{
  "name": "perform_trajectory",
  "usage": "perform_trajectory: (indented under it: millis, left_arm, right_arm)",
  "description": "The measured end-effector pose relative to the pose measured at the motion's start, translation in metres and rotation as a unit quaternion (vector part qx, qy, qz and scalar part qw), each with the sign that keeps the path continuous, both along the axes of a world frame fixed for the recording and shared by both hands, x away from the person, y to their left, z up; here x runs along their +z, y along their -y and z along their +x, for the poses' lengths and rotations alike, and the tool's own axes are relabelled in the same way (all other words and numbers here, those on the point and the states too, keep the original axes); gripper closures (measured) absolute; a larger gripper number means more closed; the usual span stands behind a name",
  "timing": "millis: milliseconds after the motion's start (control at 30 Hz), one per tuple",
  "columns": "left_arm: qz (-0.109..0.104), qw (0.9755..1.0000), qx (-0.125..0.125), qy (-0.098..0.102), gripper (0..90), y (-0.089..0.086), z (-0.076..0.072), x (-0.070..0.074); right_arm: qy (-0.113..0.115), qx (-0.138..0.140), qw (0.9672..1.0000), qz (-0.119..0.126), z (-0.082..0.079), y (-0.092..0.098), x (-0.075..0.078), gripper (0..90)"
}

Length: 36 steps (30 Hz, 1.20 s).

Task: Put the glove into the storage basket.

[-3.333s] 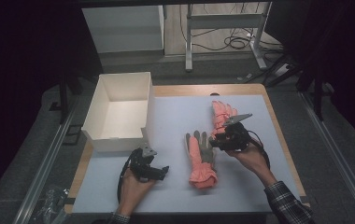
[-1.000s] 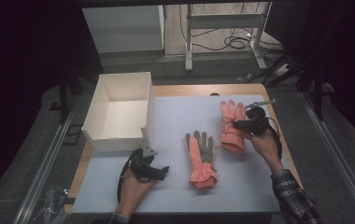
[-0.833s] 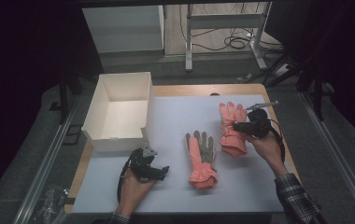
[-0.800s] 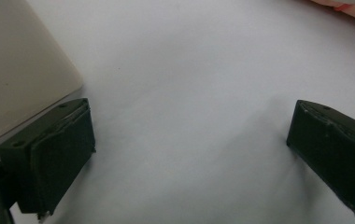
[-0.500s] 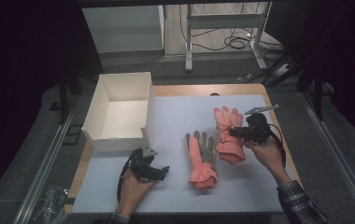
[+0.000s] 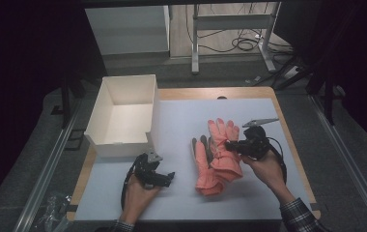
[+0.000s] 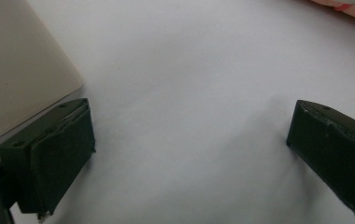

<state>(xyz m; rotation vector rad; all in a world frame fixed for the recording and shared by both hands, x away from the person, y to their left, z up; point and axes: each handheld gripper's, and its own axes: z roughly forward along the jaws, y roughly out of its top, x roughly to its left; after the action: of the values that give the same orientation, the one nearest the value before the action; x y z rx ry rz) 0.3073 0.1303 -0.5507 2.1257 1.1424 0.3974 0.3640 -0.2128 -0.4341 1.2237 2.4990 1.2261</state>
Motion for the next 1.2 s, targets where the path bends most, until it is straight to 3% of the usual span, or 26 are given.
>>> perform_trajectory:
  millis: [333, 467, 667, 800, 933, 1200]
  left_arm:
    - [0.0, 1.0, 0.0, 0.0, 1.1, 0.0, 0.0, 0.0]
    - [0.001, 1.0, 0.0, -0.001, 1.1, 0.0, 0.0, 0.0]
    - [0.001, 1.0, 0.0, 0.0, 1.1, 0.0, 0.0, 0.0]
    - [0.001, 1.0, 0.0, 0.0, 1.1, 0.0, 0.0, 0.0]
    - [0.001, 1.0, 0.0, 0.0, 1.1, 0.0, 0.0, 0.0]
    - [0.0, 1.0, 0.0, -0.001, 1.0, 0.0, 0.0, 0.0]
  right_arm:
    - [0.0, 0.026, 0.9996, -0.009, -0.019, -0.039, -0.002, 83.2]
    - [-0.006, 0.029, 0.9995, -0.008, -0.02, -0.048, -0.011, 82.7]
    - [0.003, 0.026, 0.9991, -0.034, -0.02, -0.055, -0.025, 80.0]
    - [0.011, 0.028, 0.9979, -0.057, -0.019, -0.057, -0.034, 75.6]
    - [0.017, 0.034, 0.9972, -0.064, -0.019, -0.058, -0.039, 71.2]
    - [0.044, 0.048, 0.9954, -0.07, -0.021, -0.059, -0.026, 55.1]
